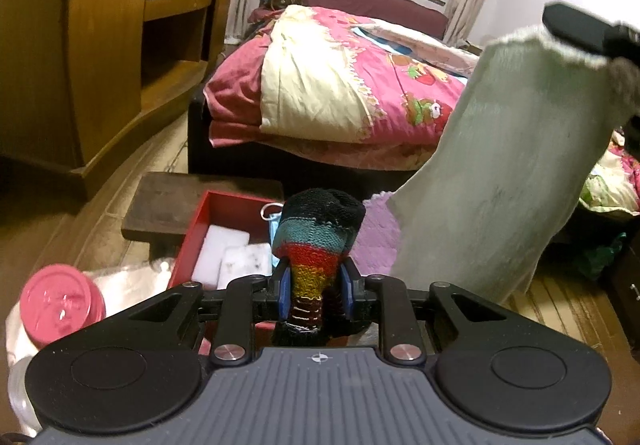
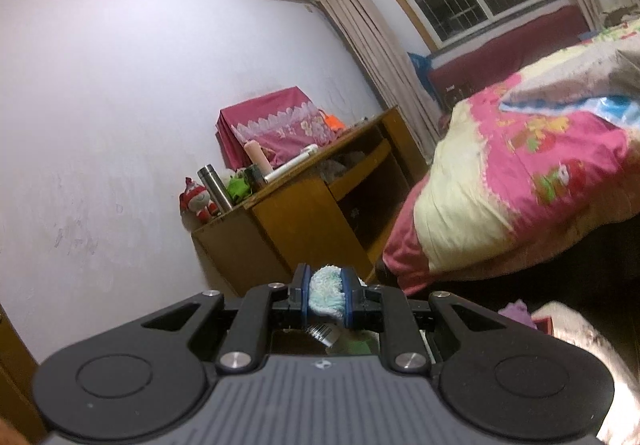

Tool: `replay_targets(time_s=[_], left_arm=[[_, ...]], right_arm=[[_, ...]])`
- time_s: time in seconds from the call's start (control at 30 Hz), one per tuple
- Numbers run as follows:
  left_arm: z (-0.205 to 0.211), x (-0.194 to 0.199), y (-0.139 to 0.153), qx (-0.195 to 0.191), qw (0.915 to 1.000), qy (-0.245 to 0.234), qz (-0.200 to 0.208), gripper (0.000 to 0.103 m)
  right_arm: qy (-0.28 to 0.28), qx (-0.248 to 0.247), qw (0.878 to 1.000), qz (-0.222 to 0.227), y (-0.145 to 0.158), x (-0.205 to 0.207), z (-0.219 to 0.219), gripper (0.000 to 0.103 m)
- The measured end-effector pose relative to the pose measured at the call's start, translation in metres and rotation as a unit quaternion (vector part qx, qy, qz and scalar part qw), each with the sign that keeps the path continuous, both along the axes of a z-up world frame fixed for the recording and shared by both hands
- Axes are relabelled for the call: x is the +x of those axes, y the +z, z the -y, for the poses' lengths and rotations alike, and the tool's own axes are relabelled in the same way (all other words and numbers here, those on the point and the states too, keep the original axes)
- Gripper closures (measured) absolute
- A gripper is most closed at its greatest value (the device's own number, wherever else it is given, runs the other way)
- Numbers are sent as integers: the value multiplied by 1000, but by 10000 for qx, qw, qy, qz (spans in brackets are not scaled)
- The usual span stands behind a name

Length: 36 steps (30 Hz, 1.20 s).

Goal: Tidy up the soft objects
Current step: 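Carry both items over the red box and release them inside, then move both open tools back toward the remaining items on the table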

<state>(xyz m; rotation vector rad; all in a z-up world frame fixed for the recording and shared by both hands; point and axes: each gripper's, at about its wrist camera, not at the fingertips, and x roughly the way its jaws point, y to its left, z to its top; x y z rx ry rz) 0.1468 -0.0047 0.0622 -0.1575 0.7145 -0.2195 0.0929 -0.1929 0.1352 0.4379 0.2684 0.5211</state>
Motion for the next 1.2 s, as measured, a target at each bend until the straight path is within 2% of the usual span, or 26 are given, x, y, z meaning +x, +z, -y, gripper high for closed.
replay_targets(time_s=[0.3, 0.43, 0.47, 0.53, 0.57, 0.6, 0.67, 0.73, 0.87, 0.97, 1.07, 1.2], left_arm=[[4, 37, -8, 182, 9998, 49, 6, 80], [6, 55, -15, 339, 9993, 71, 106, 75], [8, 60, -19, 410, 9991, 60, 132, 69], [9, 71, -29, 539, 9984, 100, 163, 32], [10, 74, -34, 611, 9978, 162, 189, 28], [10, 77, -38, 692, 9972, 203, 191, 28], [9, 81, -47, 817, 9964, 215, 80, 27], [3, 82, -54, 784, 9964, 301, -72, 26], [-2, 77, -55, 731, 9964, 352, -262, 26], [0, 64, -48, 822, 9957, 340, -255, 23], [0, 47, -41, 753, 9964, 308, -218, 22], [2, 28, -34, 659, 9973, 258, -214, 20]], right_arm=[[-102, -1, 9999, 75, -2, 42, 0, 103], [-190, 22, 9998, 89, -11, 64, 1, 103], [-254, -72, 9996, 69, -15, 72, -1, 103], [-378, -230, 9990, -109, -26, 91, -4, 103], [-517, -316, 9978, -273, -35, 103, -6, 93], [-646, -452, 9959, -453, -43, 115, -9, 75], [-893, -691, 9903, -804, -59, 131, -12, 59], [-902, -787, 9885, -924, -71, 135, -11, 59], [-885, -676, 9863, -1219, -86, 128, 0, 59], [-856, -737, 9836, -1405, -89, 119, 1, 59], [-777, -598, 9839, -1496, -89, 105, 1, 59], [-756, -688, 9825, -1558, -88, 81, -2, 58]])
